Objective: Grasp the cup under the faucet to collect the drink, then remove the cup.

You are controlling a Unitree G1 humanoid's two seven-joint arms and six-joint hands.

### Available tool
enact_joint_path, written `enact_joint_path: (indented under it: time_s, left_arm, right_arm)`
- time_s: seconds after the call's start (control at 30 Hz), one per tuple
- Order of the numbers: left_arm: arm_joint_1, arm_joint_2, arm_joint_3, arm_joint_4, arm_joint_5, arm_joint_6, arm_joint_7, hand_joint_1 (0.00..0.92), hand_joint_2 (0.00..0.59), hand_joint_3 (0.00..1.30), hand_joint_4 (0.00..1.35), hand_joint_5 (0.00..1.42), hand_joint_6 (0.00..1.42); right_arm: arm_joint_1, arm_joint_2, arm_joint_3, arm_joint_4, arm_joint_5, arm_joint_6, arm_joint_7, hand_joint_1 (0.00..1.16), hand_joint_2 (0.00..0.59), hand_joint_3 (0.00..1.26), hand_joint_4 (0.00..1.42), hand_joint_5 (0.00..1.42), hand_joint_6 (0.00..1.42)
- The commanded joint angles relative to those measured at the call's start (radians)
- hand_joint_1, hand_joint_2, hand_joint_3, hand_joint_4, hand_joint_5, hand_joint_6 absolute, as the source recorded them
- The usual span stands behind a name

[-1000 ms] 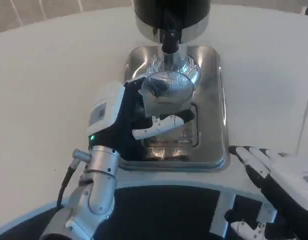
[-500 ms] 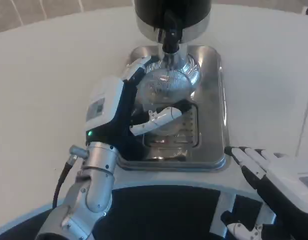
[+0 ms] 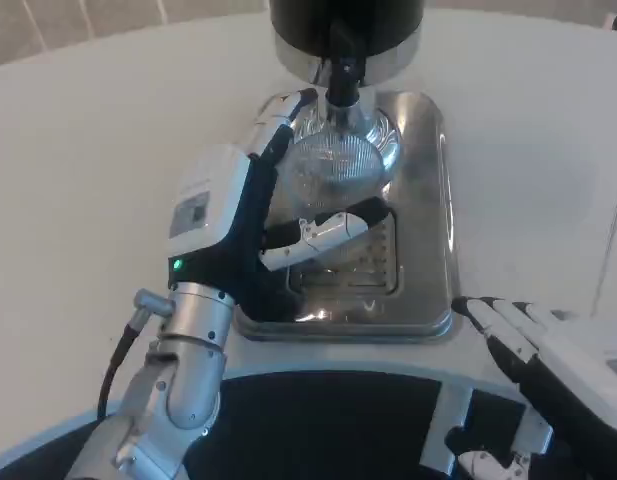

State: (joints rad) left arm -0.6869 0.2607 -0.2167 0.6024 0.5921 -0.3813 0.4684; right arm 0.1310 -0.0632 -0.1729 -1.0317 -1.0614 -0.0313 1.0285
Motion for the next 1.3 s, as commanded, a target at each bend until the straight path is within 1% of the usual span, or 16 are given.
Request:
enact_joint_path:
  time_s: [0.03,0.17,0.23,0.43,0.57,0.63,0.7,0.77,0.8,0.9,0.93,1.0,1.1,1.17,1.27,1.3]
  left_arm:
    - [0.056,0.036,0.029,-0.058,-0.026,0.024,-0.042,0.172,0.025,0.14,0.07,0.25,0.26]
    - [0.096,0.061,0.057,-0.103,-0.044,0.031,-0.066,0.165,0.027,0.14,0.07,0.25,0.26]
    - [0.119,0.082,0.077,-0.127,-0.055,0.033,-0.074,0.149,0.029,0.14,0.07,0.25,0.26]
    - [0.166,0.125,0.119,-0.176,-0.074,0.036,-0.107,0.143,0.032,0.14,0.08,0.25,0.26]
    - [0.199,0.152,0.134,-0.209,-0.08,0.028,-0.128,0.143,0.035,0.14,0.09,0.25,0.27]
    - [0.229,0.174,0.143,-0.237,-0.083,0.016,-0.141,0.143,0.035,0.14,0.1,0.25,0.27]
    - [0.261,0.198,0.15,-0.27,-0.083,0.002,-0.155,0.143,0.036,0.15,0.12,0.25,0.27]
    - [0.289,0.214,0.158,-0.296,-0.085,-0.008,-0.166,0.143,0.036,0.15,0.12,0.25,0.27]
    - [0.304,0.221,0.163,-0.309,-0.086,-0.013,-0.173,0.143,0.036,0.15,0.13,0.26,0.27]
    - [0.343,0.24,0.179,-0.339,-0.093,-0.025,-0.192,0.143,0.036,0.15,0.13,0.26,0.27]
    - [0.356,0.246,0.184,-0.347,-0.094,-0.03,-0.199,0.143,0.036,0.15,0.14,0.26,0.27]
    - [0.385,0.26,0.194,-0.363,-0.1,-0.039,-0.214,0.143,0.036,0.16,0.14,0.26,0.27]
    - [0.417,0.271,0.208,-0.383,-0.105,-0.046,-0.228,0.143,0.036,0.16,0.15,0.26,0.27]
    - [0.438,0.276,0.218,-0.395,-0.108,-0.05,-0.235,0.14,0.037,0.16,0.15,0.26,0.27]
    - [0.46,0.284,0.23,-0.41,-0.118,-0.05,-0.244,0.137,0.038,0.16,0.16,0.27,0.27]
    - [0.468,0.289,0.237,-0.413,-0.122,-0.05,-0.247,0.136,0.038,0.17,0.16,0.27,0.27]
  right_arm:
    - [0.006,0.009,-0.024,-0.015,0.033,-0.019,-0.013,0.46,0.411,0.0,0.0,0.0,0.0]
    - [-0.007,0.015,-0.036,-0.015,0.045,-0.013,-0.012,0.46,0.411,0.01,0.0,0.0,0.0]
    - [-0.016,0.018,-0.036,-0.015,0.048,-0.006,-0.012,0.46,0.411,0.01,0.0,0.0,0.0]
    - [-0.048,0.034,-0.001,-0.015,0.036,0.043,-0.016,0.46,0.413,0.02,0.0,0.0,0.0]
    - [-0.077,0.042,0.019,-0.015,0.029,0.094,-0.015,0.45,0.417,0.02,0.0,0.0,0.0]
    - [-0.105,0.044,0.03,-0.015,0.024,0.132,-0.008,0.45,0.418,0.02,0.0,0.0,0.0]
    - [-0.18,0.046,0.038,-0.006,0.019,0.214,0.017,0.45,0.419,0.02,0.0,0.0,0.01]
    - [-0.279,0.043,0.042,0.028,0.021,0.31,0.039,0.43,0.412,0.0,0.0,0.0,0.01]
    - [-0.311,0.038,0.045,0.042,0.021,0.345,0.046,0.43,0.413,0.0,0.0,0.0,0.0]
    - [-0.404,0.024,0.053,0.088,0.032,0.439,0.05,0.4,0.425,0.0,0.0,0.0,0.0]
    - [-0.442,0.021,0.056,0.11,0.043,0.472,0.045,0.39,0.415,0.0,0.0,0.0,0.0]
    - [-0.506,0.017,0.062,0.155,0.073,0.535,0.028,0.37,0.424,0.0,0.0,0.0,0.0]
    - [-0.554,0.004,0.071,0.198,0.117,0.599,-0.002,0.34,0.431,0.0,0.0,0.0,0.0]
    - [-0.574,-0.004,0.079,0.217,0.146,0.627,-0.025,0.34,0.433,0.0,0.0,0.0,0.0]
    - [-0.6,-0.012,0.103,0.237,0.192,0.665,-0.069,0.33,0.436,0.0,0.0,0.0,0.0]
    - [-0.614,-0.01,0.119,0.24,0.207,0.678,-0.088,0.33,0.436,0.0,0.0,0.0,0.0]
